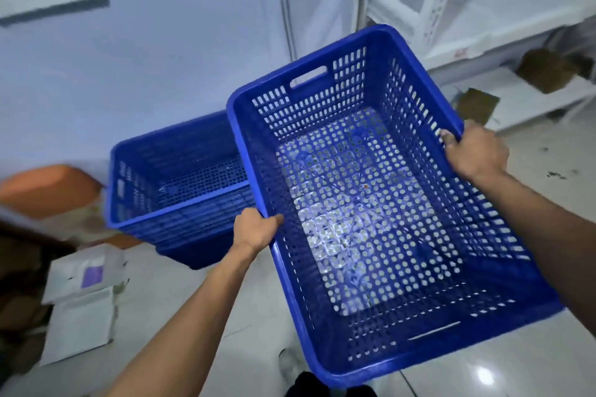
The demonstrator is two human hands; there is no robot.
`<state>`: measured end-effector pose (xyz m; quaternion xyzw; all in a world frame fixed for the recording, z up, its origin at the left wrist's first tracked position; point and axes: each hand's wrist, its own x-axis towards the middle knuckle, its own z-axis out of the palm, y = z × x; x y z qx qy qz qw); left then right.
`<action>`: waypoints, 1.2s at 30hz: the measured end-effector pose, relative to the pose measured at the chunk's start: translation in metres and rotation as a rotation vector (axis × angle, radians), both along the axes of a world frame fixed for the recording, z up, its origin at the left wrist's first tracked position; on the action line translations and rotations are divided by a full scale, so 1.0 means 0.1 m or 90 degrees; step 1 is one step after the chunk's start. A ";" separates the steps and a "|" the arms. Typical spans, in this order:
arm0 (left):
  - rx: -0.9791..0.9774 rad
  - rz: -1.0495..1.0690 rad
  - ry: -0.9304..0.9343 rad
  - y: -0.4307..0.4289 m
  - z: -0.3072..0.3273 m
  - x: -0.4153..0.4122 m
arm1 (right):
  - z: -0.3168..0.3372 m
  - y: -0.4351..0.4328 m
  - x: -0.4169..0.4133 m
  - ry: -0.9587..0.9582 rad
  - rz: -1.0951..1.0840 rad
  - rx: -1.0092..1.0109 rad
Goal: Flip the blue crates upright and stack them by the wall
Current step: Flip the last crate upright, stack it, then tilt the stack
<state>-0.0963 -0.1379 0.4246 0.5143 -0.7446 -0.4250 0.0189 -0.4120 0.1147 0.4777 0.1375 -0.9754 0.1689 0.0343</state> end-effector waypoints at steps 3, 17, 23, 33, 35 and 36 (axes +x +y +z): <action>-0.006 0.054 0.028 -0.27 0.11 0.25 | 0.23 -0.55 0.04 0.019 0.048 0.003; -0.056 0.297 0.121 -1.75 0.60 1.34 | 1.13 -3.28 0.77 0.089 0.286 -0.039; -0.072 0.390 0.136 -2.25 0.68 1.64 | 1.29 -4.29 1.03 0.102 0.395 -0.053; 0.077 0.643 0.284 -2.68 0.39 1.35 | 1.30 -6.30 0.95 0.167 0.673 -0.019; 0.124 0.686 0.291 -2.72 0.36 1.20 | 1.28 -6.68 0.93 0.170 0.744 -0.005; 0.149 0.697 0.294 -2.72 0.36 1.13 | 1.26 -6.83 0.94 0.175 0.777 -0.001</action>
